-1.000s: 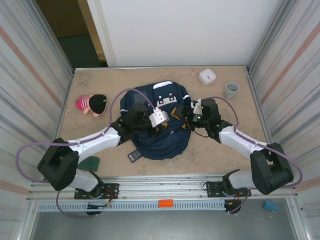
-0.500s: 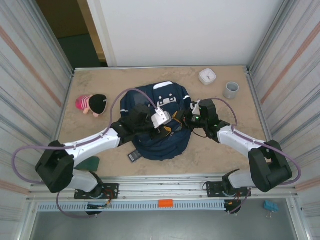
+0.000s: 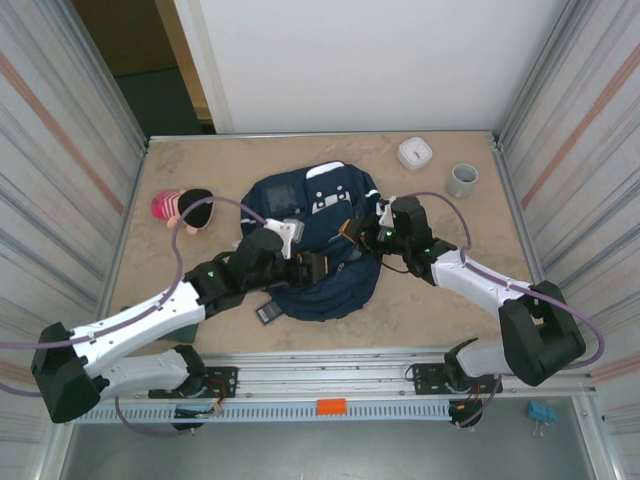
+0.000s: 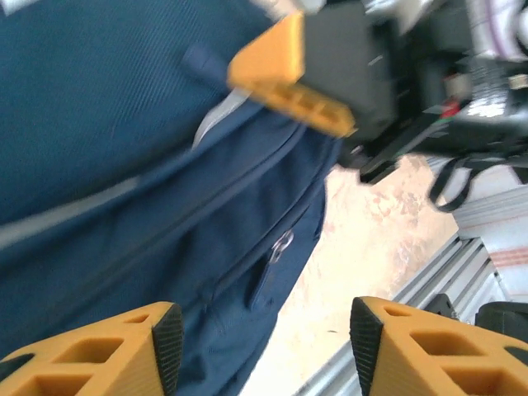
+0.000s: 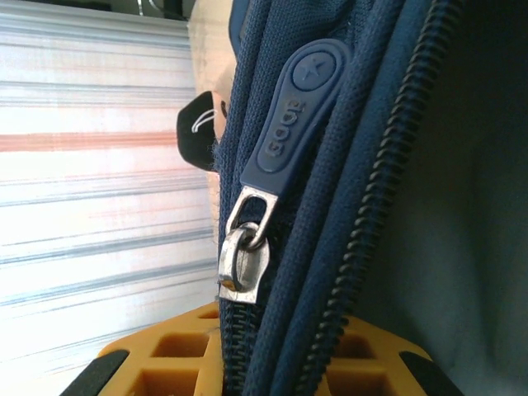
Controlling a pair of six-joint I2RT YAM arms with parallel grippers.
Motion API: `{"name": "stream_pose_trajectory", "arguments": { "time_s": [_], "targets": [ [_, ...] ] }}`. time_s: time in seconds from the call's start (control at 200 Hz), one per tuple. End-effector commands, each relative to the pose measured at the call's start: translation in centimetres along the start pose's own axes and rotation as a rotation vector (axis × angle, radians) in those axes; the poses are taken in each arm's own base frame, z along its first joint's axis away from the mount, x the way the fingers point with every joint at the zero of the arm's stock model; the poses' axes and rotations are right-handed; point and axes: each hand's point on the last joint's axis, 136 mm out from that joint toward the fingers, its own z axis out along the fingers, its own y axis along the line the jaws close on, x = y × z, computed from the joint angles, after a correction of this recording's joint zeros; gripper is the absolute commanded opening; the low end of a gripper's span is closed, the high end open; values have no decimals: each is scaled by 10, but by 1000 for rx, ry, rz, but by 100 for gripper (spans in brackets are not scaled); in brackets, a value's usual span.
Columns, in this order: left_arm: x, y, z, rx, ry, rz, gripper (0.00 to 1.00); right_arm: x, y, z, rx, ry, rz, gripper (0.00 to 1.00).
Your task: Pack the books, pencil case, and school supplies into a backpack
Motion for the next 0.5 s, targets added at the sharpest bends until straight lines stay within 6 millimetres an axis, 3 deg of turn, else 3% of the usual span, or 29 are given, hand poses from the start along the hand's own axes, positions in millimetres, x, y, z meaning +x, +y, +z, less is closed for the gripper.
{"name": "stream_pose_trajectory", "arguments": {
  "time_s": [0.0, 0.18, 0.496],
  "targets": [
    [20, 4, 9, -18, 3, -242, 57, -5, 45, -4, -111, -25, -92, 0],
    [21, 7, 19, -96, -22, -254, 60, -3, 52, -2, -133, -9, -114, 0],
    [12, -17, 38, -48, -41, -187, 56, 0, 55, 2, -145, 13, -120, 0]
  ]
}}
